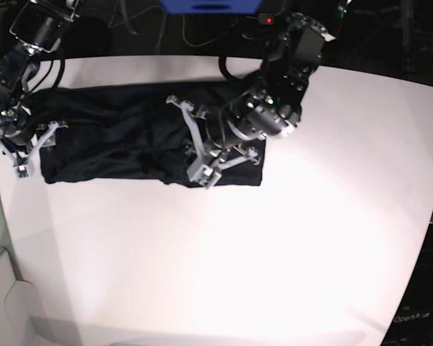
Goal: Fold the T-shirt properly
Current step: 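Press the folded end down and slide the right gripper inward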
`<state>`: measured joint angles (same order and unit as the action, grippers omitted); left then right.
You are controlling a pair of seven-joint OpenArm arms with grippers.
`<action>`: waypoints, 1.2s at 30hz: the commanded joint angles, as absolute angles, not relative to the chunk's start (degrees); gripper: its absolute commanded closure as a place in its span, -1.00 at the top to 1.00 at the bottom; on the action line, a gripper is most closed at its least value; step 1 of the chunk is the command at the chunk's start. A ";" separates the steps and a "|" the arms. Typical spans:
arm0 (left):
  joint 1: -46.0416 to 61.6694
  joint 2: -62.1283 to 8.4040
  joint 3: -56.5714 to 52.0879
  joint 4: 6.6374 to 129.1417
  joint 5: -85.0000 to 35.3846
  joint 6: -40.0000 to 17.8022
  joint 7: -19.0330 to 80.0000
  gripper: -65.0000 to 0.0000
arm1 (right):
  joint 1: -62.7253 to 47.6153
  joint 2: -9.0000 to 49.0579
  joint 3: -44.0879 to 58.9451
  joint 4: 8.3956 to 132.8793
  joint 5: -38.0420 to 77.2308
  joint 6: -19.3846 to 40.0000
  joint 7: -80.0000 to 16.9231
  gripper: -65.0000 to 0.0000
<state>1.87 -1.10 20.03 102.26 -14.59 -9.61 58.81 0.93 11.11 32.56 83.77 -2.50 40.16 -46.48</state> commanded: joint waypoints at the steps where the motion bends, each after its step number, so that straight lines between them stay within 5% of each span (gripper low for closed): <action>1: 1.01 -1.54 17.98 101.32 -13.76 -9.10 57.98 -1.00 | 1.63 12.79 32.84 84.88 -1.98 40.00 -45.58 0.16; 14: -0.84 -2.07 11.47 79.52 -13.67 -9.54 44.97 -1.00 | 3.65 15.78 36.00 84.70 -1.63 40.00 -45.67 0.17; 18: -1.71 -3.38 11.12 74.51 -13.85 -9.54 43.47 -1.00 | 4.26 15.69 37.93 84.62 -1.63 40.00 -48.31 0.33; 36: -1.10 -8.22 10.95 73.80 -14.29 -9.54 42.59 -1.00 | 5.41 9.71 38.73 84.44 -1.89 40.00 -49.27 0.45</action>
<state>-2.24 -6.96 11.11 74.70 -19.18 -12.29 36.67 4.54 8.75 38.52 83.59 -2.31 40.16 -50.19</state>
